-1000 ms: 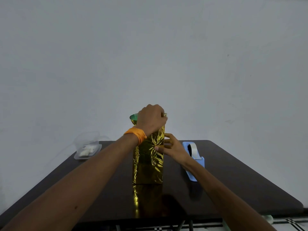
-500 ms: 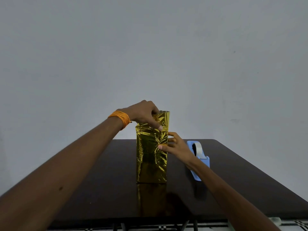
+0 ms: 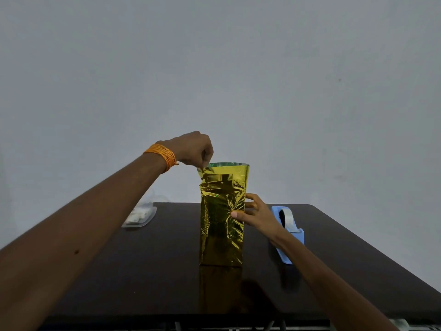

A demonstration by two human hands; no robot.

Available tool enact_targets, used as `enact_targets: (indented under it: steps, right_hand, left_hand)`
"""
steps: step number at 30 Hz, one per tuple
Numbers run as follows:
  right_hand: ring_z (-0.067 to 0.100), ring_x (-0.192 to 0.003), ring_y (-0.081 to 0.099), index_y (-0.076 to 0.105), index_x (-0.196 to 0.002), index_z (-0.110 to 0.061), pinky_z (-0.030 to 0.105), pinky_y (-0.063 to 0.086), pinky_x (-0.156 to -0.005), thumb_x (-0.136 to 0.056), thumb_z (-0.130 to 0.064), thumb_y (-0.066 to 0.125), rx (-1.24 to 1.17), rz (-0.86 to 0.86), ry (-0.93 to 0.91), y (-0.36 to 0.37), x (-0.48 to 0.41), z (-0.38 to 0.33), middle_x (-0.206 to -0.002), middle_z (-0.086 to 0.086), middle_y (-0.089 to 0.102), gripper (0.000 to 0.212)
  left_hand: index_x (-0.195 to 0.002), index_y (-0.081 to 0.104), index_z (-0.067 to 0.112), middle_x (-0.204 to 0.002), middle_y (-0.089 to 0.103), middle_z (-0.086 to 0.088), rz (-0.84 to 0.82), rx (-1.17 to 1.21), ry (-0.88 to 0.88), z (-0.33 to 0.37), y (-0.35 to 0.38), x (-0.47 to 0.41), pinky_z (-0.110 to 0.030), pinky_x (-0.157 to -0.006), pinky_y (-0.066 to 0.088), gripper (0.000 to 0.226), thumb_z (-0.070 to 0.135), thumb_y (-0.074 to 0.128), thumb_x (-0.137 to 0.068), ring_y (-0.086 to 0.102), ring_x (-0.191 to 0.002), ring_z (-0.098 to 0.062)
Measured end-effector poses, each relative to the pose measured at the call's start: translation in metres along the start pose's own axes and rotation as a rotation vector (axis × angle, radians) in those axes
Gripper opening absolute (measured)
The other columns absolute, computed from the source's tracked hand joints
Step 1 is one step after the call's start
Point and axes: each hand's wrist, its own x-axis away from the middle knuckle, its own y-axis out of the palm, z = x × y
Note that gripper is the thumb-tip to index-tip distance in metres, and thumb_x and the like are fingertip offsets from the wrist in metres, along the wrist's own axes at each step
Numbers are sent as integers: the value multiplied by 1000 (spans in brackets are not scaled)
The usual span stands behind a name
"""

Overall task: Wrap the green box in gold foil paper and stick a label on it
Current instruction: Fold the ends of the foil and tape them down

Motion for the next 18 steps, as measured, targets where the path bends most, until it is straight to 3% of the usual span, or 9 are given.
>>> enact_targets:
  steps: [3, 5, 8, 10, 14, 18]
  right_hand:
    - [26, -124, 55, 42, -141, -27, 40, 52, -101, -75, -38, 84, 2, 0, -2, 0, 0, -1, -137, 10, 51, 79]
    - [27, -125, 55, 42, -141, -28, 44, 51, -103, -74, -39, 84, 0, -2, 1, 0, -1, -1, -138, 11, 51, 79]
    - [26, -125, 55, 42, -138, -30, 43, 51, -103, -75, -37, 83, -7, -6, 1, 0, -1, -1, -138, 10, 50, 76]
    - [26, -125, 55, 43, -138, -30, 43, 51, -104, -75, -37, 83, -7, -1, -2, 0, 0, 0, -138, 10, 51, 75]
    - [26, -125, 56, 43, -140, -27, 44, 51, -104, -74, -38, 85, -7, -2, 4, 0, 0, 2, -138, 12, 52, 79]
    - [24, -122, 58, 44, -140, -28, 43, 53, -102, -69, -46, 88, -26, 0, 10, -3, -1, 4, -136, 10, 53, 86]
  left_hand:
    - [-65, 64, 21, -80, 70, -1, 191, 91, 20, -1, 3, -1, -37, -76, 54, 28, -4, 65, -78, 66, -86, -21]
    - [-76, 70, 18, -100, 71, -3, 208, 172, 9, -1, 3, -1, -30, -73, 46, 29, -10, 61, -76, 62, -90, -18]
    - [-110, 68, 23, -134, 56, -2, -3, 83, 16, -6, 9, 0, -37, -89, 45, 48, -8, 70, -74, 49, -120, -23]
    - [-120, 63, 23, -145, 47, -3, -120, 8, 0, -9, 20, 2, -43, -104, 40, 55, 4, 81, -72, 38, -134, -26]
    - [-99, 73, 17, -144, 50, -3, -9, -9, 58, -12, 39, 1, -38, -104, 37, 22, 20, 81, -79, 40, -134, -25]
    - [-85, 76, 20, -132, 60, 0, 121, 83, 67, -25, 26, -2, -37, -102, 38, 3, 21, 78, -82, 49, -125, -20]
